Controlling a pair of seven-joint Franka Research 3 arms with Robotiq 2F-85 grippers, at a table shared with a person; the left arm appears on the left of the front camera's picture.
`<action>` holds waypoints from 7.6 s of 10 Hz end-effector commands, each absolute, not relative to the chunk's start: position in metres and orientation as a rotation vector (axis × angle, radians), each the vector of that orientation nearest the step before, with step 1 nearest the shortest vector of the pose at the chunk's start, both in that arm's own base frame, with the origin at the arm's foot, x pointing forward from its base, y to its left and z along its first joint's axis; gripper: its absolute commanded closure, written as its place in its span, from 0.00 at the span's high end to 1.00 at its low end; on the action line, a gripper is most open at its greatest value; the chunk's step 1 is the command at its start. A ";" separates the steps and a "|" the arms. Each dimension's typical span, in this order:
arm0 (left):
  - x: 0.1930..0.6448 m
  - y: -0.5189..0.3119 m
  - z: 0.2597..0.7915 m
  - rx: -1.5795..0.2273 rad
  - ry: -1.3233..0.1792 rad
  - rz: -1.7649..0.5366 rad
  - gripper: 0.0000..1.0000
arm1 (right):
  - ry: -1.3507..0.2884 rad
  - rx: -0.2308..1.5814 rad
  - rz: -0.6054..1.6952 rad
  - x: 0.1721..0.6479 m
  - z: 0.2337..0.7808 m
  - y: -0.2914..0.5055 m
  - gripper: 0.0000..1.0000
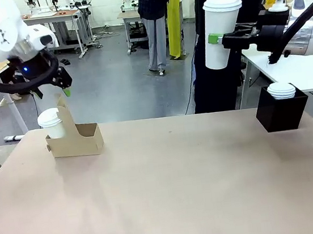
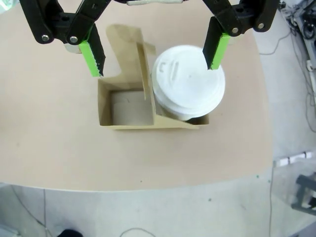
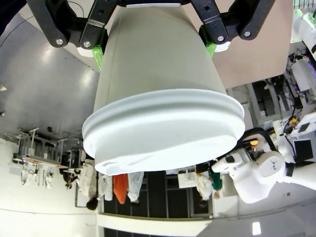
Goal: Pour a drink into a cup and package it in a carrier.
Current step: Position the Cup Carrier in the center of the table, then insert the held 600 ml Paper Cup into the Cup Carrier.
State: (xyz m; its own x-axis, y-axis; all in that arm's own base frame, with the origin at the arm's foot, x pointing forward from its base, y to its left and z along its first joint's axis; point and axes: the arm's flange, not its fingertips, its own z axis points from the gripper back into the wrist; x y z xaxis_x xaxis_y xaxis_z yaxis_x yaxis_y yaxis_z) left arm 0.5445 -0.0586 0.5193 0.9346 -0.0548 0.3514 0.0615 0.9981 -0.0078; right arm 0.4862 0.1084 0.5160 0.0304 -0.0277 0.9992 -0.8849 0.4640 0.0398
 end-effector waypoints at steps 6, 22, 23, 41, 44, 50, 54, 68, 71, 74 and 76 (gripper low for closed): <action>0.566 -0.047 0.501 -0.034 -0.358 -0.048 0.00 | -1.405 0.863 0.827 0.485 0.518 0.110 0.80; 0.556 -0.064 0.518 -0.079 -0.327 -0.036 0.02 | -1.405 0.863 0.827 0.485 0.518 0.110 0.80; 0.549 -0.074 0.533 -0.094 -0.357 -0.014 0.02 | -1.405 0.863 0.827 0.485 0.518 0.110 0.80; 0.377 -0.403 0.488 0.009 -0.360 0.021 0.02 | -1.405 0.863 0.827 0.485 0.518 0.110 0.80; 0.376 -0.395 0.494 0.000 -0.347 -0.001 0.02 | -1.405 0.863 0.827 0.485 0.518 0.110 0.80; 0.376 -0.379 0.511 -0.031 -0.375 -0.023 0.67 | -1.405 0.863 0.827 0.485 0.518 0.110 0.80; 0.369 -0.343 0.563 -0.110 -0.326 -0.149 0.85 | -1.287 0.998 0.856 0.503 0.495 0.119 0.80; 0.356 -0.188 0.591 -0.043 -0.347 -0.669 1.00 | -1.119 1.229 1.079 0.506 0.398 0.164 0.80; 0.357 -0.154 0.580 -0.067 -0.409 -0.725 1.00 | -1.087 1.319 1.196 0.501 0.386 0.176 0.80; 0.366 -0.110 0.570 -0.110 -0.448 -0.748 1.00 | -1.030 1.429 1.315 0.489 0.369 0.204 0.80; 0.371 -0.085 0.563 -0.124 -0.473 -0.781 1.00 | -1.013 1.485 1.324 0.479 0.356 0.221 0.80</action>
State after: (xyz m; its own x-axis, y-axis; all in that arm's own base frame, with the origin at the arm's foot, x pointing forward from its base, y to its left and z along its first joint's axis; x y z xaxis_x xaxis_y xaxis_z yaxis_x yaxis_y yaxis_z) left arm 0.3738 -0.0906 0.5696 0.6476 -0.6333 0.4237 0.6714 0.7372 0.0756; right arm 0.4748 0.2182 0.3552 0.1177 0.0002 0.9930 -0.9628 -0.2450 0.1142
